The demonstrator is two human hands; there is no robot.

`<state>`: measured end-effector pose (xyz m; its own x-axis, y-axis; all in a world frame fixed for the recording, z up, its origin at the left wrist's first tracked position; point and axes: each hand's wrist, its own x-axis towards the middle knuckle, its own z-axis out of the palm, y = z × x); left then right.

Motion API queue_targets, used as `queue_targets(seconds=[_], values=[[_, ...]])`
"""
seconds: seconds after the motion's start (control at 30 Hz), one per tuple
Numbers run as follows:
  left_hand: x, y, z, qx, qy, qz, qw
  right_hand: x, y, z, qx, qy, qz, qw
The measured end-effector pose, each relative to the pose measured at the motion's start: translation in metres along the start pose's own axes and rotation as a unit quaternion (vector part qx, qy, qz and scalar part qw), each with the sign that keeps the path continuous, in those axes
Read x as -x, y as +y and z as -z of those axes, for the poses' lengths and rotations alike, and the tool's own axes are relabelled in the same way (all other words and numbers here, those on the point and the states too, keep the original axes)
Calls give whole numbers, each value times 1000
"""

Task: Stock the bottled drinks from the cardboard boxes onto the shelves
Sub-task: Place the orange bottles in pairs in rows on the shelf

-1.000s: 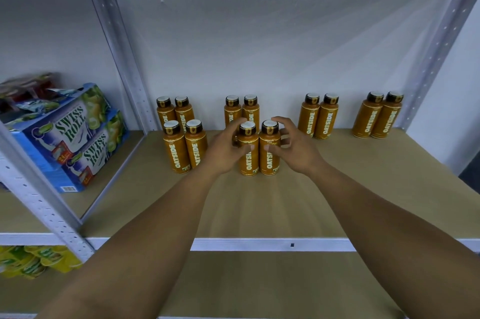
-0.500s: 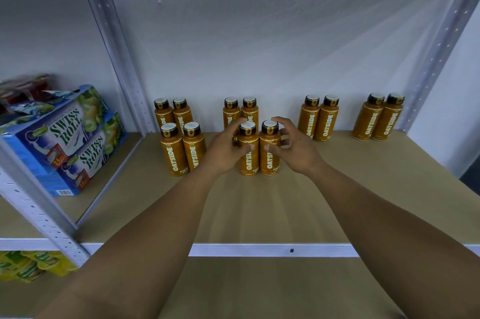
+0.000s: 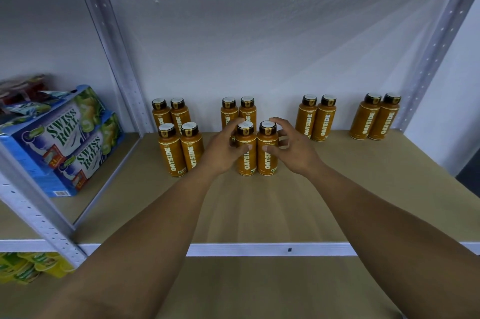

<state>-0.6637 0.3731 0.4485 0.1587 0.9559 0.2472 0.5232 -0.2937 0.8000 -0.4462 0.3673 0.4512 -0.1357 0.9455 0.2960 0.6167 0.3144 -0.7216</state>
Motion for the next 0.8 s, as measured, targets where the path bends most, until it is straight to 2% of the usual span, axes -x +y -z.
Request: queue_targets(seconds=[0.8], values=[[6, 3, -1, -5, 8, 1, 1000, 2, -2, -3, 9, 0, -3, 1000]])
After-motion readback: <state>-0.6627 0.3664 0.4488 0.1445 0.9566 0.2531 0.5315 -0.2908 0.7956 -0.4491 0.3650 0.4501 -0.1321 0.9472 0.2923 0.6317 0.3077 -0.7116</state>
